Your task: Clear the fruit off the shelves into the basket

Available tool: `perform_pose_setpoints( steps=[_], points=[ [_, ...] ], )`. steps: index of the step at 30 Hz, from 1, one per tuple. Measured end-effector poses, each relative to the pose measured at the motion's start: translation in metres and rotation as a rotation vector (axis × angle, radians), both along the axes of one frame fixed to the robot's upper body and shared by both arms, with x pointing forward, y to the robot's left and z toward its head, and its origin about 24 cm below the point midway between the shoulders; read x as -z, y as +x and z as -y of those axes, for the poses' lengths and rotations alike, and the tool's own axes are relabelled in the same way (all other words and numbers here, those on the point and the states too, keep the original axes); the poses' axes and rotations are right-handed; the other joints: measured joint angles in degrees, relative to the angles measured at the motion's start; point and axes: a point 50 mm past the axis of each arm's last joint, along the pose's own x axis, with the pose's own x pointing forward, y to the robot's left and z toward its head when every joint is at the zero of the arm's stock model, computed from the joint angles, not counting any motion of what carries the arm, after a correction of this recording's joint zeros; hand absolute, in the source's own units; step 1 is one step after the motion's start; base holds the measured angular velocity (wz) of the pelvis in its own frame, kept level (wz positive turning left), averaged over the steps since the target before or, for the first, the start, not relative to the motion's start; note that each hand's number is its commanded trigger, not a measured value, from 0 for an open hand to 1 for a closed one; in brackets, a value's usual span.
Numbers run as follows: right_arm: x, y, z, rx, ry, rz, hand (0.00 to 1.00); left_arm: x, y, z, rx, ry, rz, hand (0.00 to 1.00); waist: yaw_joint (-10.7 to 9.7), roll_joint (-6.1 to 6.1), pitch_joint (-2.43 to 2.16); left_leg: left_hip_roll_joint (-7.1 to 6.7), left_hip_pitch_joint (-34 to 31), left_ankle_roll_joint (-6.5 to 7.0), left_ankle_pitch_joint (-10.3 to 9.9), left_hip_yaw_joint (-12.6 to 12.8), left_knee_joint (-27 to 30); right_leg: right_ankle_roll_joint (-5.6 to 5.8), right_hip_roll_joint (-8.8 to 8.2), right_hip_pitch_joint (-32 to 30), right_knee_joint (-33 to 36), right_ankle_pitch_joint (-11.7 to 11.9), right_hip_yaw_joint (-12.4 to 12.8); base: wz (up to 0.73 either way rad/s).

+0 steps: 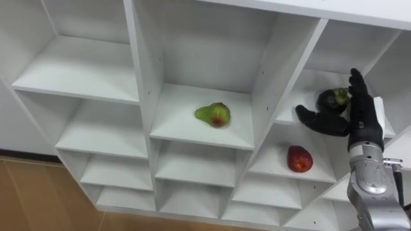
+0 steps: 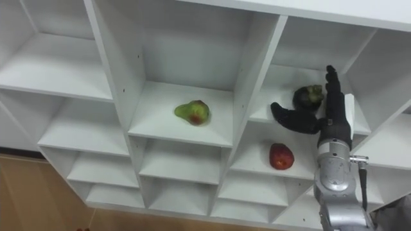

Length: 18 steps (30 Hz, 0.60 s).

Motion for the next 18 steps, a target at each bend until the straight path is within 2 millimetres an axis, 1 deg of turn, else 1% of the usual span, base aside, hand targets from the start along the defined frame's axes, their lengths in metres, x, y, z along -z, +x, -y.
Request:
perform_pose_setpoints(
  steps=[2, 6, 11, 12, 13, 14, 15, 16, 18],
  points=[
    [0.001, 0.0, 0.001, -0.007, 0.0, -0.007, 0.0, 0.0, 0.001, 0.0, 0.002, 0.001, 0.002, 1.0, -0.45, 0.0, -0.03, -0.23, -0.09, 0.06, 0.03, -0.56, 0.19, 0.01, -0.19, 0.28, -0.01, 0.0, -0.69, 0.16],
    [0.003, 0.005, 0.001, -0.029, 0.002, -0.025, 0.0, 0.0, -0.002, -0.003, 0.0, 0.006, -0.018, 1.0, -1.16, -0.12, -0.11, -0.37, -0.13, 0.1, 0.2, -0.68, 0.24, 0.0, -0.3, 0.35, 0.05, 0.0, -0.74, 0.01],
    [0.004, 0.004, 0.001, -0.047, 0.008, -0.04, 0.0, 0.0, -0.007, -0.004, 0.004, 0.007, -0.046, 1.0, -1.36, -0.33, -0.26, -0.46, -0.13, 0.14, 0.23, -0.73, 0.25, 0.0, -0.38, 0.38, 0.07, 0.0, -0.73, 0.0],
    [0.004, 0.004, 0.002, -0.049, 0.015, -0.044, 0.07, 0.0, -0.008, -0.005, 0.003, 0.007, -0.054, 1.0, -1.36, -0.43, -0.32, -0.44, -0.12, 0.15, 0.23, -0.73, 0.25, 0.0, -0.38, 0.38, 0.07, 0.0, -0.73, 0.0],
    [0.004, 0.004, 0.002, -0.051, 0.017, -0.046, 0.28, 0.0, -0.009, -0.005, 0.003, 0.007, -0.058, 1.0, -1.36, -0.47, -0.35, -0.44, -0.11, 0.15, 0.23, -0.73, 0.25, 0.0, -0.37, 0.38, 0.07, 0.0, -0.73, 0.0],
    [0.004, 0.004, 0.002, -0.054, 0.022, -0.049, 0.51, 0.0, -0.009, -0.006, 0.002, 0.007, -0.063, 1.0, -1.37, -0.5, -0.37, -0.43, -0.11, 0.15, 0.23, -0.74, 0.26, 0.0, -0.38, 0.39, 0.06, 0.0, -0.75, 0.0],
    [0.005, 0.004, 0.003, -0.056, 0.022, -0.051, 0.86, 0.0, -0.009, -0.006, 0.003, 0.007, -0.065, 1.0, -1.38, -0.5, -0.36, -0.44, -0.1, 0.15, 0.23, -0.75, 0.26, 0.0, -0.39, 0.4, 0.06, 0.0, -0.78, 0.0],
    [0.007, 0.003, 0.003, -0.062, 0.022, -0.06, 1.0, 0.0, -0.009, -0.006, 0.003, 0.009, -0.07, 1.0, -1.42, -0.5, -0.37, -0.44, -0.04, 0.15, 0.23, -0.8, 0.28, 0.0, -0.39, 0.51, 0.05, 0.0, -0.79, 0.0],
    [0.009, 0.001, 0.007, -0.063, 0.013, -0.074, 1.0, 0.0, -0.01, -0.007, 0.006, 0.015, -0.08, 1.0, -1.48, -0.54, -0.38, -0.45, 0.05, 0.15, 0.23, -0.8, 0.39, 0.0, -0.4, 0.66, 0.05, 0.0, -0.76, 0.0]
  ],
)
